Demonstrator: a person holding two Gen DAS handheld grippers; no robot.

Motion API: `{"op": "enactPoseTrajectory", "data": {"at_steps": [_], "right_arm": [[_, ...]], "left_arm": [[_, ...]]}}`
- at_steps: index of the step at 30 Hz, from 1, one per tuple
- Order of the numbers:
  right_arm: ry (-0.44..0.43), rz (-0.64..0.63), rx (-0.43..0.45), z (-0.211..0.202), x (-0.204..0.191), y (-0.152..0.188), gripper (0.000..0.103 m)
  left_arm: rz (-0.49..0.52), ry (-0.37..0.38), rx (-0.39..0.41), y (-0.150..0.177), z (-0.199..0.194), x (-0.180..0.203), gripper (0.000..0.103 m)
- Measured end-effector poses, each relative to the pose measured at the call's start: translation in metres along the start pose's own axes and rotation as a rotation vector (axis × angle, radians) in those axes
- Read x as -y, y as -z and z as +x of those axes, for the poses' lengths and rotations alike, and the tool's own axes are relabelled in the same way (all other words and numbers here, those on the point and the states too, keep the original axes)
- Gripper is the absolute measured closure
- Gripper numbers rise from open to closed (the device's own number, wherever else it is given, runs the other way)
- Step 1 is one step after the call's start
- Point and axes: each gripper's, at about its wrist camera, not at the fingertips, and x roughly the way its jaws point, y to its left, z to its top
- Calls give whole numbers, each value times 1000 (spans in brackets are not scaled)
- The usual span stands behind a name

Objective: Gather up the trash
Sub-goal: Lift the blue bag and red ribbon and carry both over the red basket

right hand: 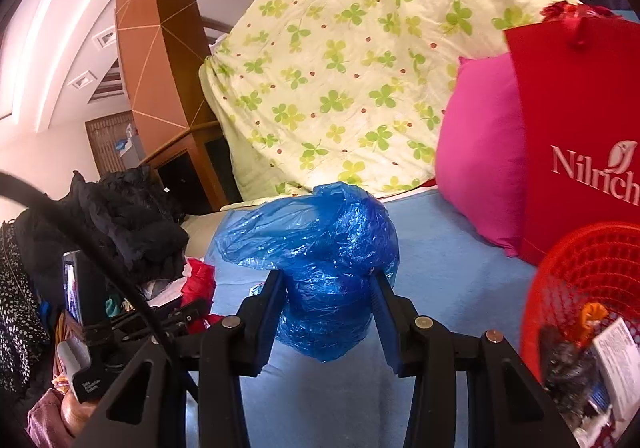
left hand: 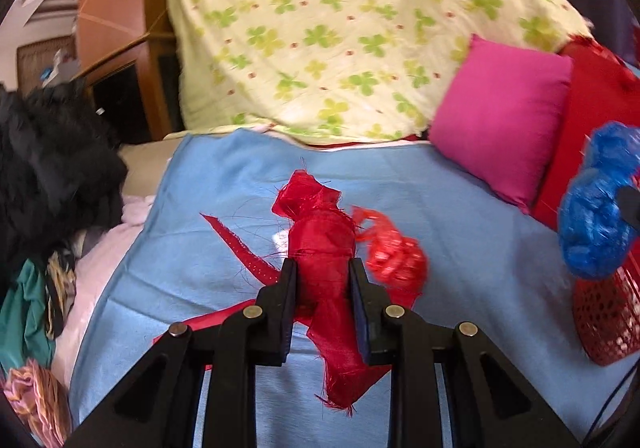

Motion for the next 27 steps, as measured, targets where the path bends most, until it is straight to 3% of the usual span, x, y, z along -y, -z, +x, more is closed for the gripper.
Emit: {"op": "enactPoseTrajectory", "data": {"at_steps": [9,18,27], "right_arm": [[35,-34,0,-9,13,0,57],[38,-47,30,-21,24,-1,57],[11,-71,82,-42,25,-5,56]], "left_arm": [[60,33,-34,5,-10,34,76],[85,-30,25,3,-43,61,76],[110,-43,16,2,-69,84,76]]}}
